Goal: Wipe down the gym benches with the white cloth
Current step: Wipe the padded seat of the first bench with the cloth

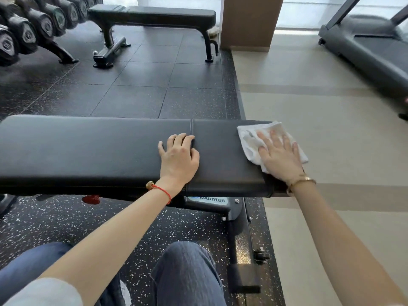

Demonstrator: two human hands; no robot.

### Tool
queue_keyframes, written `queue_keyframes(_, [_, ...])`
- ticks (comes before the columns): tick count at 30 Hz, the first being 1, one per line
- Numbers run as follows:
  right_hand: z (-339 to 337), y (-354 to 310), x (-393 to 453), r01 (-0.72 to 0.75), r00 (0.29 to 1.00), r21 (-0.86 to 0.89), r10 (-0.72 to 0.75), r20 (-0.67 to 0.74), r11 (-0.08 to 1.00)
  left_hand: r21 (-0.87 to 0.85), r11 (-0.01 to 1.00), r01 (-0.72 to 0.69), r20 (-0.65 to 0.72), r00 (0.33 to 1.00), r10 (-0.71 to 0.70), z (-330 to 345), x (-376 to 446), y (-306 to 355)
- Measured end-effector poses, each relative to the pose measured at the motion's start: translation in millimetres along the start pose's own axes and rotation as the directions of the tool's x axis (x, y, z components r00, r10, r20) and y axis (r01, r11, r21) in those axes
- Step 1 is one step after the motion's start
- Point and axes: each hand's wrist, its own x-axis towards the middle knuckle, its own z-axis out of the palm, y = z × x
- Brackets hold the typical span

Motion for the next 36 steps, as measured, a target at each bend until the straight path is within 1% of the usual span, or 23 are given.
queue_keyframes(3, [-6.8, -3.0, 24.1, -0.038, 0.998, 0.041, 0.036, 0.043, 0.998, -0.003, 1.0, -0.001, -0.012, 1.0, 0.001, -1.6, -0.2, -0.1])
queue_keyframes(5, [-4.1, -5.2, 14.3, -0.002, 0.999, 0.019, 0.001, 0.036, 1.0, 0.004, 1.0, 0.0, -0.015, 1.0, 0.0, -2.1, -0.5, -0.5])
queue_keyframes(8, [7.0, -0.3, -23.5, 0.083, 0.996, -0.008, -0.083, -0.015, 0.997, 0.008, 1.0, -0.002, -0.022, 1.0, 0.002, -1.9, -1.4, -0.1])
queue_keyframes(11, [9.6, 4.6, -32.7, 0.093, 0.995, -0.011, -0.094, -0.02, 0.996, 0.018, 1.0, 0.006, -0.012, 1.0, -0.006, -2.3, -1.4, 1.7])
queue_keyframes(18, [0.7, -18.1, 51.1, 0.01, 1.0, 0.011, -0.011, 0.027, 1.0, 0.009, 1.0, 0.013, -0.004, 1.0, -0.013, -3.1, -1.4, 3.3])
queue_keyframes(21, [3.2, -39.6, 63.2, 0.007, 0.999, 0.005, -0.008, 0.043, 1.0, -0.008, 1.0, 0.015, -0.005, 1.0, -0.015, -3.7, -1.8, 3.3])
queue_keyframes(23, [4.9, -54.2, 54.8, 0.07, 0.996, -0.014, -0.069, 0.05, 0.997, -0.022, 1.0, 0.015, -0.005, 1.0, -0.015, -4.8, -1.7, 2.6])
queue_keyframes(26, [11.2, -68.9, 22.9, 0.219, 0.974, -0.032, -0.216, 0.07, 0.975, -0.066, 0.998, 0.015, 0.004, 1.0, -0.015, -6.5, -2.1, -1.4])
queue_keyframes(28, [17.1, -67.5, -1.8, 0.323, 0.945, -0.023, -0.32, 0.073, 0.946, -0.091, 0.996, -0.002, 0.003, 1.0, 0.003, -8.9, -3.0, -5.0])
queue_keyframes(30, [18.8, -59.3, -13.8, 0.368, 0.928, -0.01, -0.366, 0.061, 0.93, -0.083, 0.996, -0.014, -0.007, 1.0, 0.014, -14.3, -1.8, -12.8])
queue_keyframes(32, [15.5, -54.1, -5.6, 0.34, 0.938, 0.005, -0.339, 0.066, 0.941, -0.023, 1.0, -0.022, -0.012, 1.0, 0.021, -21.2, 0.1, -25.9])
queue_keyframes(36, [13.6, -76.0, 36.0, 0.204, 0.978, -0.008, -0.204, 0.05, 0.979, 0.067, 0.998, 0.021, -0.041, 0.999, -0.018, -36.9, 3.7, -66.3])
